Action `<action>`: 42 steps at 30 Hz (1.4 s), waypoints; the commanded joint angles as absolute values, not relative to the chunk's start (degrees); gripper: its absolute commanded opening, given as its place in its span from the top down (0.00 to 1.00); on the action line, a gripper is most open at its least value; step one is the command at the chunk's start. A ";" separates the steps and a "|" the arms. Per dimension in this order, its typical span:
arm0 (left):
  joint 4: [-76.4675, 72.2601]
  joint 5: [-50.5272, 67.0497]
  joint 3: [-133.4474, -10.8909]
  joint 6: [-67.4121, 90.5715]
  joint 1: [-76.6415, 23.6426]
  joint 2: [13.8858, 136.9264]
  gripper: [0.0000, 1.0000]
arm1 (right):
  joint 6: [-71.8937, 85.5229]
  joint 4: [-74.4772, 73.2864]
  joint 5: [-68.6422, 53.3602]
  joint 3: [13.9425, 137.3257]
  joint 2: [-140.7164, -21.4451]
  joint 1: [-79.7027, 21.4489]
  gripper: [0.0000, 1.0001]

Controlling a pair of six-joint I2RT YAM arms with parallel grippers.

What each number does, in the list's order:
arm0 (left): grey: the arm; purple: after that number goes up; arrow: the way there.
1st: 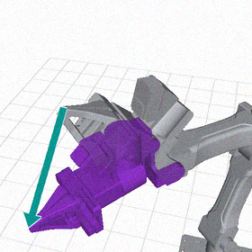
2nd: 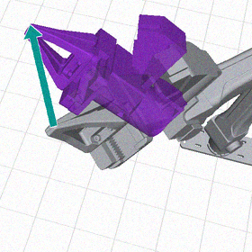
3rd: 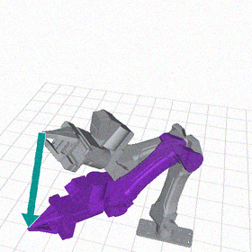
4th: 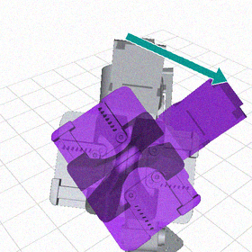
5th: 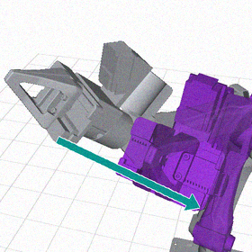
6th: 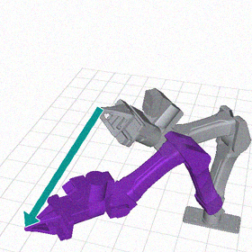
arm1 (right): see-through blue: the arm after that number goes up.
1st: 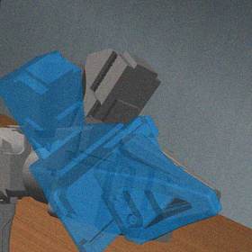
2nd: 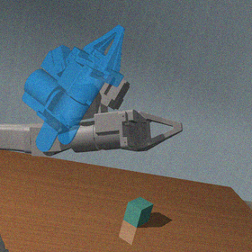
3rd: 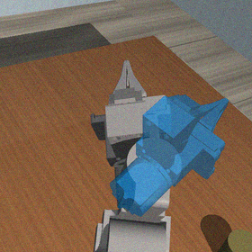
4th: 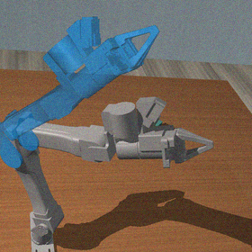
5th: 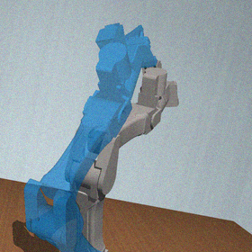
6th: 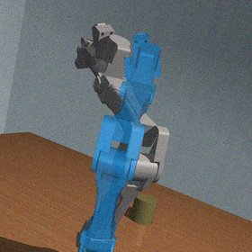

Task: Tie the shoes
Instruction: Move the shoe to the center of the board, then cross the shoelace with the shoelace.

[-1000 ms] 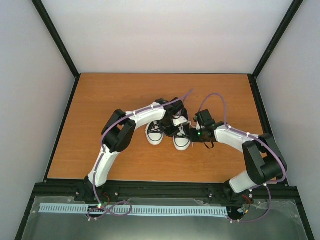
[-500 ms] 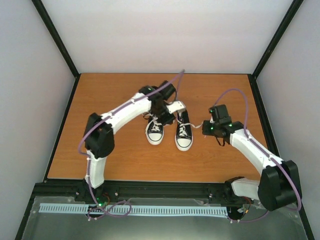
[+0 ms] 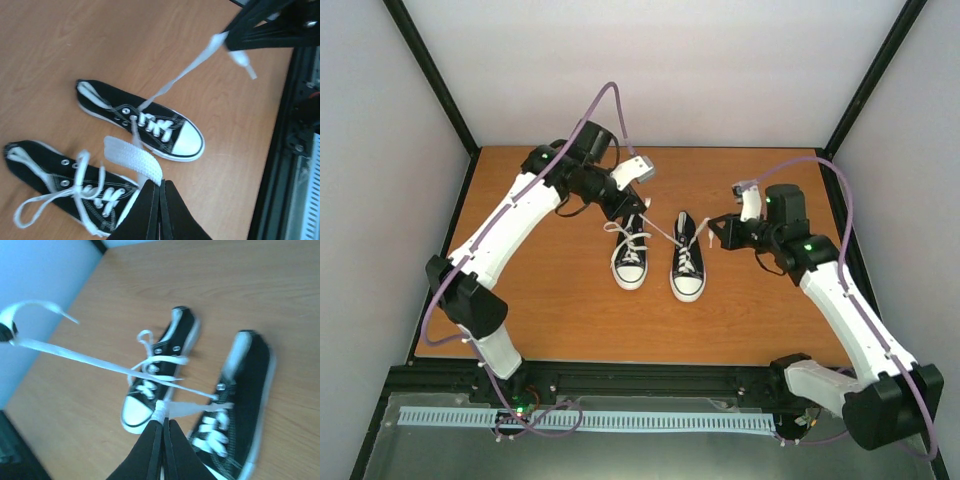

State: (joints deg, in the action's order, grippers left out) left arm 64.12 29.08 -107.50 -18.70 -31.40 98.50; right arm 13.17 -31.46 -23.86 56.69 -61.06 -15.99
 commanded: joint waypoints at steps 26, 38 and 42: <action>63.66 47.70 -92.80 -27.54 -34.01 94.72 0.99 | 30.56 -12.19 -23.43 66.89 -92.87 -31.68 0.39; 57.42 37.14 -105.31 -13.85 -33.01 103.36 0.99 | 10.37 -19.16 -27.23 57.67 -77.72 -22.77 0.27; 57.35 37.03 -111.16 -10.69 -31.43 108.67 0.99 | 4.90 -12.23 -35.78 53.25 -74.67 -22.32 0.30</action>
